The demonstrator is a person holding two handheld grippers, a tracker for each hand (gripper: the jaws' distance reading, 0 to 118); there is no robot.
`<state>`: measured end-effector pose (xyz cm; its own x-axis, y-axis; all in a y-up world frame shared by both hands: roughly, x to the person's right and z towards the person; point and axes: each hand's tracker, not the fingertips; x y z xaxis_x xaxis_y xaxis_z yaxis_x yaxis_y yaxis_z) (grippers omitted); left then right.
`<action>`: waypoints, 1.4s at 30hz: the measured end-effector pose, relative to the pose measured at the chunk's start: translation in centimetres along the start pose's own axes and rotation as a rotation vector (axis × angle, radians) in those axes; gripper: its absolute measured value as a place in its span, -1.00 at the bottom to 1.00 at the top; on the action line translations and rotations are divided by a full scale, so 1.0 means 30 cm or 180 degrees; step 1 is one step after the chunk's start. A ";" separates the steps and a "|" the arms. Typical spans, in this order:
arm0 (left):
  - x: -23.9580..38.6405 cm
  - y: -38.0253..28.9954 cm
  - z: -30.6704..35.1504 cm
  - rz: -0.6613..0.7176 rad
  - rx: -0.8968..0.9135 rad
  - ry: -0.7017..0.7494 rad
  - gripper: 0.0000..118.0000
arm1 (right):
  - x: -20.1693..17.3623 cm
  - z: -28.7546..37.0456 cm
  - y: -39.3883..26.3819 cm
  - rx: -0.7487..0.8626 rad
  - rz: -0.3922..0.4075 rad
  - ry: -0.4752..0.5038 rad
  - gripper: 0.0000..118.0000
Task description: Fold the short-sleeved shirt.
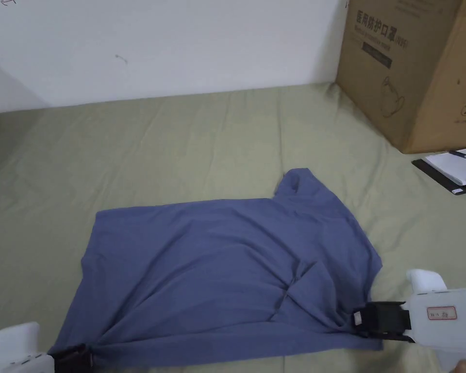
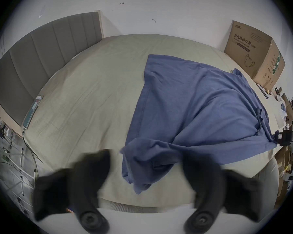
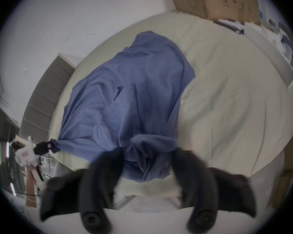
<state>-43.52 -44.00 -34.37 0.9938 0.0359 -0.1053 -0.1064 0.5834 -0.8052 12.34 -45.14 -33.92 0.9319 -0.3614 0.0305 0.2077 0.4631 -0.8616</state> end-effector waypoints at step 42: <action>0.028 -0.018 -0.069 0.0082 0.0026 -0.0189 -0.99 | -0.210 0.123 -0.226 0.0336 0.0381 -0.0156 -1.00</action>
<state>-42.69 -45.95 -35.24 0.9909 0.0989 -0.0910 -0.1320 0.5882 -0.7979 6.17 -43.02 -26.40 0.9648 -0.2597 -0.0424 0.1219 0.5839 -0.8026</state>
